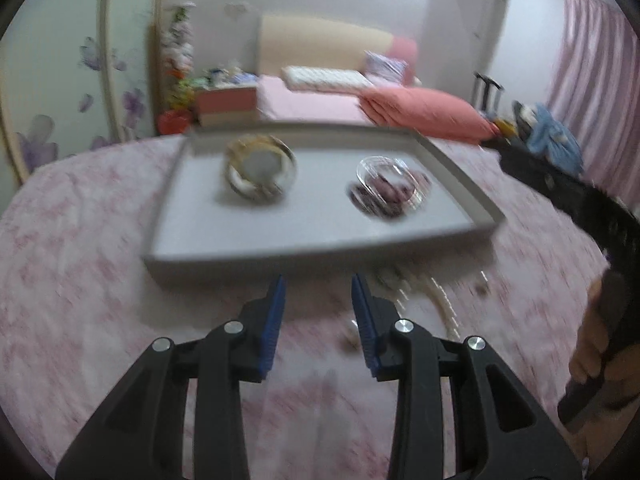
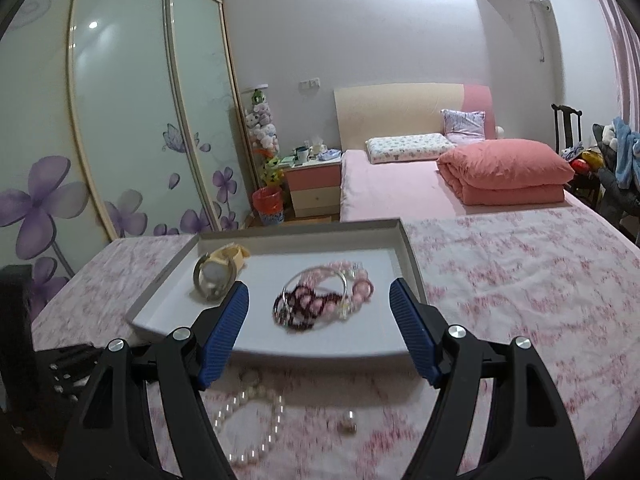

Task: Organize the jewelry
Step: 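Grasp a pearl earring with the left tool while the right tool grasps another pearl earring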

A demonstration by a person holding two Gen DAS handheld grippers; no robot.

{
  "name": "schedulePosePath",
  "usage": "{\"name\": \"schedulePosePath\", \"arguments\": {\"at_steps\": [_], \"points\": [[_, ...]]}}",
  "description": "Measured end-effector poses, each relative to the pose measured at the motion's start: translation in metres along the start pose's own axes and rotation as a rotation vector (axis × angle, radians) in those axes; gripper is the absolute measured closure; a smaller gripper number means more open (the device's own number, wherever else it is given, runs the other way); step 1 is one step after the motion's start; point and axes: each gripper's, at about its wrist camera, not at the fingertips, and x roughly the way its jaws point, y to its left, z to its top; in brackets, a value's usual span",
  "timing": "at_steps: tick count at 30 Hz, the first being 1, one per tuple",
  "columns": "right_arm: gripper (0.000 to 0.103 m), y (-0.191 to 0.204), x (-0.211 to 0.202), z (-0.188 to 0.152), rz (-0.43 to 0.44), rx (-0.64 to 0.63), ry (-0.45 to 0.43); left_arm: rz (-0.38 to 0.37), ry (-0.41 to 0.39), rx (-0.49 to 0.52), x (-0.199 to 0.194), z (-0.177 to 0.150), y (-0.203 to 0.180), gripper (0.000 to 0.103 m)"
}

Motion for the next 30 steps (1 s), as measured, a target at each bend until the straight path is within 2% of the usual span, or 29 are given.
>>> {"name": "schedulePosePath", "arguments": {"at_steps": [3,8,15,19,21,25,30], "points": [[0.03,-0.002,-0.006,-0.009,-0.002,-0.008,0.016,-0.013,0.038,0.028,0.006,-0.008,-0.012,0.068],[0.03,-0.008,-0.013,-0.018,0.0,0.01,0.032,0.014,0.074,0.05,0.017,-0.015,-0.025,0.069],[0.03,-0.013,-0.012,-0.025,0.007,0.033,0.048,0.057,0.113,0.053,0.026,-0.011,-0.027,0.079],[0.03,-0.013,-0.013,-0.026,0.007,0.035,0.048,0.099,0.115,0.059,0.029,-0.009,-0.03,0.089],[0.03,-0.013,-0.014,-0.026,0.006,0.039,0.049,0.113,0.115,0.061,0.03,-0.008,-0.03,0.089],[0.03,-0.019,-0.016,-0.027,-0.001,0.045,0.063,0.152,0.114,0.058,0.027,-0.008,-0.02,0.089],[0.03,-0.027,-0.018,-0.034,-0.01,0.024,0.118,0.232,0.117,0.005,0.015,-0.011,0.023,0.089]]}}
